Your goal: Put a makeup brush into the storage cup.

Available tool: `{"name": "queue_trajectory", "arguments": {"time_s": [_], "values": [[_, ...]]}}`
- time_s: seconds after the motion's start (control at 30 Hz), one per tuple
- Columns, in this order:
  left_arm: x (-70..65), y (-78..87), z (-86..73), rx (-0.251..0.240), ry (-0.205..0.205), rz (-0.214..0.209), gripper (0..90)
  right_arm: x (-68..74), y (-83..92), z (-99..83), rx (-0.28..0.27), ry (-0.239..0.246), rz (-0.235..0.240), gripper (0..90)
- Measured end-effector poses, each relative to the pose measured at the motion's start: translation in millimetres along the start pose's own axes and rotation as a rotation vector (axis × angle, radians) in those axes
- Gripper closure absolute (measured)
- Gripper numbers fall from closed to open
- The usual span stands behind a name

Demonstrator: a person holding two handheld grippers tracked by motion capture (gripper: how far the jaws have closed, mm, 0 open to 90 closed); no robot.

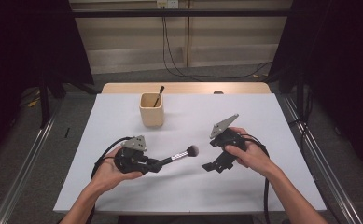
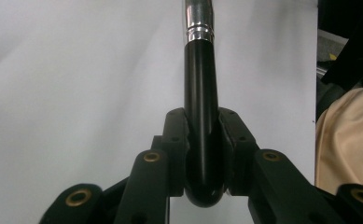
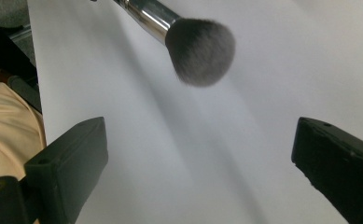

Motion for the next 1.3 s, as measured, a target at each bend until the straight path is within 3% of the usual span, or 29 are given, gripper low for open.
{"name": "queue_trajectory", "arguments": {"time_s": [0.1, 0.43, 0.67, 1.13, 1.3], "values": [[-0.3, 5.2, -2.1, -0.011, 0.009, 0.008, 74.6, -0.7, 1.6, -3.6, -0.024, -0.014, -0.013, 3.1], [-6.3, 15.4, -3.0, -0.089, 0.036, 0.043, 74.6, 5.0, 6.5, -11.0, -0.108, -0.064, 0.014, 2.1], [-4.7, 15.6, -4.0, -0.135, 0.041, 0.048, 74.6, 4.9, 7.0, -13.0, -0.191, -0.067, -0.037, 2.5], [-5.8, 16.7, 5.2, -0.257, 0.039, 0.051, 74.6, 12.9, 3.9, -8.8, -0.348, -0.071, -0.063, 2.1], [-4.4, 16.8, 6.5, -0.287, 0.052, 0.057, 74.6, 15.3, 3.3, -4.8, -0.376, -0.074, -0.059, 2.2]]}}
Point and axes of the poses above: each handheld gripper's, and its own axes: y roughly backward along the jaws, z roughly out of its top, x roughly to its left, the point moved 7 cm from there along -y, roughly forward along the jaws, and after that the axes turned 4 degrees about -x, right-handed, at the moved point
